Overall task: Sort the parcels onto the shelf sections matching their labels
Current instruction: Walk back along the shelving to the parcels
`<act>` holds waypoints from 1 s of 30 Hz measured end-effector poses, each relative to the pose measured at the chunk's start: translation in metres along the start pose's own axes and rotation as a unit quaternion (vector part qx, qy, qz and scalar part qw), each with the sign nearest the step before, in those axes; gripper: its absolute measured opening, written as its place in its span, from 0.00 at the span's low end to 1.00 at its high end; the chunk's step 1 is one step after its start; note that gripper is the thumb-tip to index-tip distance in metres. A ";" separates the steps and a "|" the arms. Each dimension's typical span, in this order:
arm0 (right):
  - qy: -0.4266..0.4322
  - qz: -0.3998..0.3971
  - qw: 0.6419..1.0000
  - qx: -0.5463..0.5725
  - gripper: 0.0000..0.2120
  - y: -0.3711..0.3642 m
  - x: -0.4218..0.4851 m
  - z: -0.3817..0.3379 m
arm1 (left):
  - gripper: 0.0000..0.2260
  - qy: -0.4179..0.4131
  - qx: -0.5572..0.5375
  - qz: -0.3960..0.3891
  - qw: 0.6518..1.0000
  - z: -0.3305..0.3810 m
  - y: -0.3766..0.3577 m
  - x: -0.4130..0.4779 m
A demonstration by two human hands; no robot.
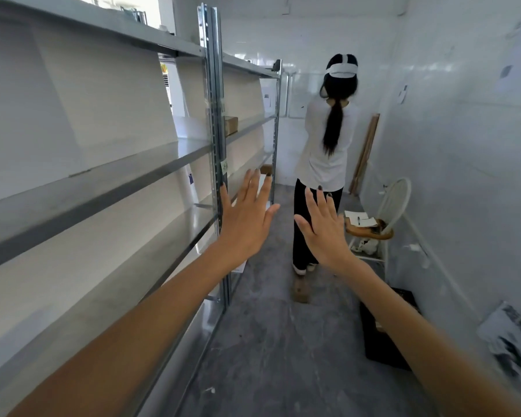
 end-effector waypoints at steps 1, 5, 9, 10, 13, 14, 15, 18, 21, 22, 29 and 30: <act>-0.008 0.002 1.000 -0.006 0.30 0.004 0.003 0.012 | 0.27 -0.005 -0.005 -0.004 1.000 0.008 -0.006 0.006; -0.043 0.001 0.999 -0.007 0.30 0.014 0.012 0.058 | 0.27 -0.006 -0.024 -0.022 0.999 0.030 -0.030 0.024; -0.073 -0.013 0.997 -0.006 0.30 0.012 0.016 0.090 | 0.28 -0.009 -0.023 -0.036 0.999 0.048 -0.051 0.036; -0.073 -0.011 0.997 -0.008 0.30 0.011 0.018 0.095 | 0.28 -0.011 -0.024 -0.039 0.999 0.051 -0.056 0.040; -0.077 -0.003 0.997 -0.027 0.30 0.009 0.023 0.109 | 0.31 -0.016 -0.024 -0.044 0.999 0.058 -0.067 0.052; -0.081 -0.004 0.996 -0.036 0.30 0.008 0.025 0.113 | 0.31 -0.019 -0.023 -0.044 0.999 0.059 -0.071 0.057; -0.084 -0.005 0.995 -0.044 0.30 0.008 0.026 0.116 | 0.32 -0.022 -0.021 -0.043 0.999 0.060 -0.074 0.062; -0.087 -0.007 0.995 -0.055 0.31 0.005 0.030 0.121 | 0.34 -0.033 -0.013 -0.036 0.999 0.063 -0.086 0.075; -0.100 -0.015 0.994 -0.047 0.32 0.001 0.039 0.129 | 0.37 -0.037 -0.022 -0.044 0.998 0.062 -0.098 0.089; -0.103 -0.019 0.994 -0.041 0.32 0.000 0.043 0.131 | 0.37 -0.035 -0.024 -0.050 0.998 0.061 -0.102 0.095; -0.118 -0.002 0.993 -0.014 0.31 0.003 0.073 0.145 | 0.37 -0.044 -0.027 -0.070 0.996 0.046 -0.116 0.128; -0.121 0.002 0.992 -0.017 0.31 0.003 0.076 0.146 | 0.37 -0.045 -0.028 -0.072 0.996 0.043 -0.117 0.132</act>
Point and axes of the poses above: each hand's wrist, its own x-axis towards the middle knuckle, its own y-axis out of the back of the hand, z = x × y, the point moved 5 cm from there along x, towards the middle knuckle, and after that the axes turned 5 degrees about y, right-handed, at the moved point
